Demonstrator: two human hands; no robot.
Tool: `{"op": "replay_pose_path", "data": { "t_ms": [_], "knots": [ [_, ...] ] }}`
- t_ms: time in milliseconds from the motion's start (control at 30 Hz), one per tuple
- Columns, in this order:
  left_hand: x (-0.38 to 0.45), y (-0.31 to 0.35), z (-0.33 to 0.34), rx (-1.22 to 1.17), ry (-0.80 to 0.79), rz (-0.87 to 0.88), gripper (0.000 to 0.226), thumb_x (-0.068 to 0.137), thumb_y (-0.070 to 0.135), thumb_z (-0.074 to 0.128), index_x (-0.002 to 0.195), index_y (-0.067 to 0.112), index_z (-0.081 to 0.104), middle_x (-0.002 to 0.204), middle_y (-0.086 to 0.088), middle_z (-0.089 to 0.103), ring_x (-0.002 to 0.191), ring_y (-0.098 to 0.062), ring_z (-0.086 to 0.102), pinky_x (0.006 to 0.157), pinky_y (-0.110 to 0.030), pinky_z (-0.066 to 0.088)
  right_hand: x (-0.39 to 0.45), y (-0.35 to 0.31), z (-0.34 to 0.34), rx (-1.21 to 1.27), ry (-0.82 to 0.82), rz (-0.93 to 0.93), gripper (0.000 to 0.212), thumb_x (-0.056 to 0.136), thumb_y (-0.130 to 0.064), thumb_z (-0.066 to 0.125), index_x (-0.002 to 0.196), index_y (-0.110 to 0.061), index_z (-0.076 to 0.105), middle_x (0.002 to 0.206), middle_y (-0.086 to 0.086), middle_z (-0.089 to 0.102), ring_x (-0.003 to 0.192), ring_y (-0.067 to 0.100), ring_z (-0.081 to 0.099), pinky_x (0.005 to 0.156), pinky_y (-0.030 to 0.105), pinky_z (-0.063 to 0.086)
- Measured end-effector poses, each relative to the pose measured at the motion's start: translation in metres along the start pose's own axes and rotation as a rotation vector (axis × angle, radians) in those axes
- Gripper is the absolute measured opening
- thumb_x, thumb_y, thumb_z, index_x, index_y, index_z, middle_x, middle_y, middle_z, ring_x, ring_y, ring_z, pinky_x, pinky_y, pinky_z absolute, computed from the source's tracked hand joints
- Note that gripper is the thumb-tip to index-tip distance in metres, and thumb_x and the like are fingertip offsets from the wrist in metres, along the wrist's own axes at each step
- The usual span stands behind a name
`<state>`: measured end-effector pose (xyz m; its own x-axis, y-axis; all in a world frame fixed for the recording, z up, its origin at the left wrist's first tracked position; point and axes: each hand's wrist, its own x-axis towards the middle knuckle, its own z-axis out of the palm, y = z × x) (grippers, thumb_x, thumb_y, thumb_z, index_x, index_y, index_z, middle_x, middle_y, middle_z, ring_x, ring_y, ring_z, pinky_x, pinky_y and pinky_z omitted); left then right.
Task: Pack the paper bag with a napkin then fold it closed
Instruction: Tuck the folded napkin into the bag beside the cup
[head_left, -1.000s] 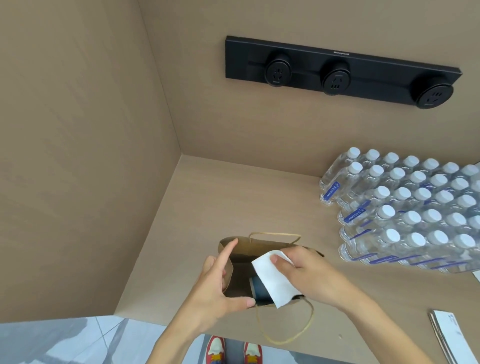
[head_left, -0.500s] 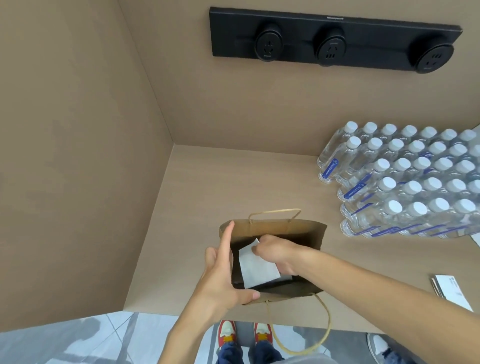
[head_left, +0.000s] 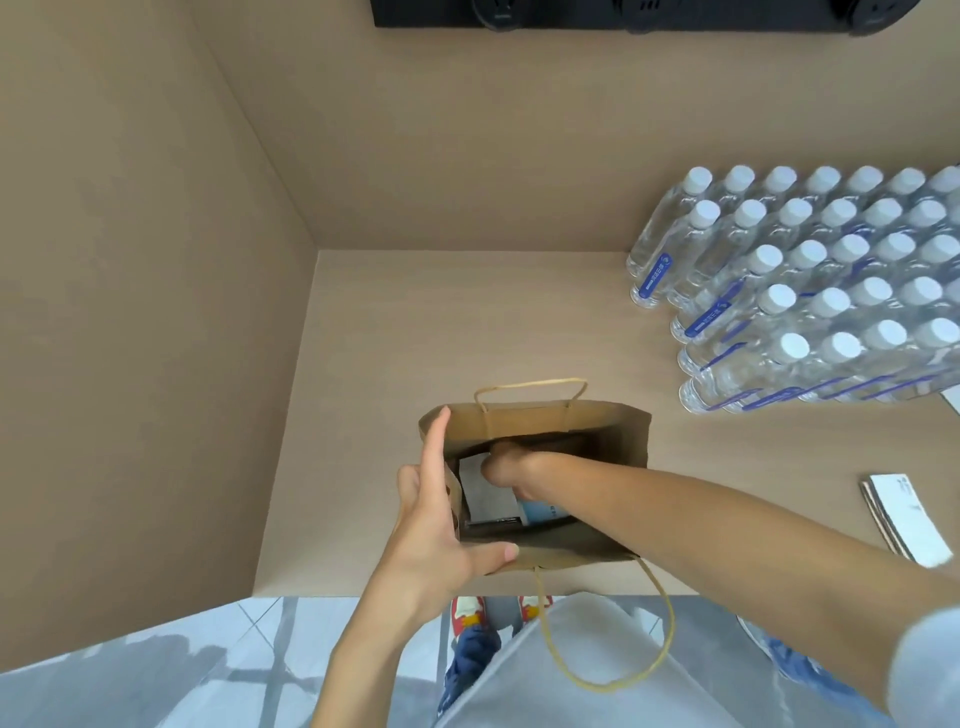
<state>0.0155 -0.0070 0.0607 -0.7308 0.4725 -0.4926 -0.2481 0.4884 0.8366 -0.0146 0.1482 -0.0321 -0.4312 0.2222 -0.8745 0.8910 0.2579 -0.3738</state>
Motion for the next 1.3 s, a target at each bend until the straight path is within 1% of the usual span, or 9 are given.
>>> {"op": "replay_pose_path", "data": {
  "t_ms": [133,367,500,633,767,833,933,1100,1300],
  "knots": [
    [0.001,-0.002,0.0,-0.021,0.011,0.001,0.135,0.065,0.003,0.091,0.133,0.08,0.003,0.119,0.022,0.033,0.106,0.025,0.035,0.094,-0.03,0.055,0.009,0.003,0.0,-0.098,0.013,-0.066,0.042,0.099,-0.008,0.045,0.14,0.001,0.05,0.143,0.025,0.053,0.133,0.04,0.049,0.106,0.045,0.042],
    [-0.001,0.004,0.0,0.016,0.0,0.005,0.136,0.065,0.004,0.091,0.121,0.088,0.001,0.121,0.024,0.031,0.114,0.006,0.039,0.109,-0.045,0.047,0.027,0.003,0.016,-0.103,-0.031,0.002,0.045,0.104,-0.015,0.044,0.148,-0.01,0.038,0.15,0.015,0.044,0.141,0.028,0.042,0.114,0.036,0.039],
    [-0.001,0.001,0.0,0.003,0.0,0.003,0.134,0.066,0.005,0.091,0.127,0.084,0.002,0.121,0.026,0.031,0.113,0.017,0.034,0.107,-0.04,0.047,0.029,0.001,0.015,-0.149,-0.069,0.014,0.048,0.101,-0.016,0.054,0.146,-0.012,0.041,0.149,0.015,0.046,0.139,0.031,0.044,0.112,0.042,0.044],
    [-0.001,-0.004,0.001,0.01,0.023,0.034,0.131,0.067,0.008,0.09,0.133,0.079,0.003,0.118,0.024,0.033,0.102,0.033,0.034,0.088,-0.02,0.048,0.027,0.003,0.009,-0.184,-0.111,0.067,0.045,0.101,-0.009,0.055,0.144,-0.007,0.044,0.146,0.02,0.049,0.132,0.034,0.053,0.102,0.043,0.054],
    [-0.001,-0.005,0.002,0.001,0.046,0.047,0.13,0.067,0.007,0.09,0.132,0.08,0.004,0.116,0.024,0.033,0.096,0.032,0.036,0.085,-0.016,0.052,0.022,0.003,0.0,-0.125,-0.13,0.137,0.047,0.102,-0.004,0.05,0.148,-0.005,0.038,0.147,0.025,0.047,0.131,0.039,0.054,0.103,0.047,0.053],
    [0.0,-0.004,0.002,0.003,0.043,0.054,0.129,0.067,0.008,0.09,0.132,0.079,0.004,0.117,0.025,0.033,0.108,0.024,0.039,0.083,-0.009,0.049,0.021,0.003,-0.001,-0.185,-0.105,0.122,0.045,0.101,-0.002,0.051,0.145,-0.005,0.04,0.144,0.025,0.051,0.128,0.039,0.057,0.1,0.045,0.055],
    [-0.001,-0.002,0.003,-0.008,0.028,0.037,0.129,0.068,0.006,0.09,0.142,0.069,0.005,0.124,0.013,0.035,0.124,-0.01,0.042,0.103,-0.027,0.046,0.024,0.005,0.001,-0.35,-0.039,0.019,0.042,0.099,0.001,0.054,0.14,-0.001,0.046,0.139,0.022,0.056,0.123,0.035,0.062,0.099,0.041,0.056],
    [-0.001,0.0,0.003,0.022,0.016,0.054,0.126,0.072,0.007,0.088,0.134,0.076,0.003,0.127,0.016,0.028,0.126,-0.012,0.038,0.104,-0.03,0.044,0.025,0.008,-0.001,-0.481,-0.041,-0.048,0.044,0.096,0.0,0.061,0.138,-0.004,0.049,0.136,0.019,0.057,0.12,0.033,0.064,0.092,0.036,0.059],
    [0.002,0.001,0.004,0.08,0.03,0.073,0.124,0.072,0.008,0.088,0.137,0.068,0.001,0.114,0.021,0.032,0.099,-0.006,0.048,0.087,-0.021,0.046,0.012,0.013,-0.024,-0.377,-0.135,0.03,0.038,0.098,0.001,0.058,0.135,0.003,0.053,0.131,0.024,0.064,0.115,0.031,0.068,0.096,0.04,0.058]
  ]
}}
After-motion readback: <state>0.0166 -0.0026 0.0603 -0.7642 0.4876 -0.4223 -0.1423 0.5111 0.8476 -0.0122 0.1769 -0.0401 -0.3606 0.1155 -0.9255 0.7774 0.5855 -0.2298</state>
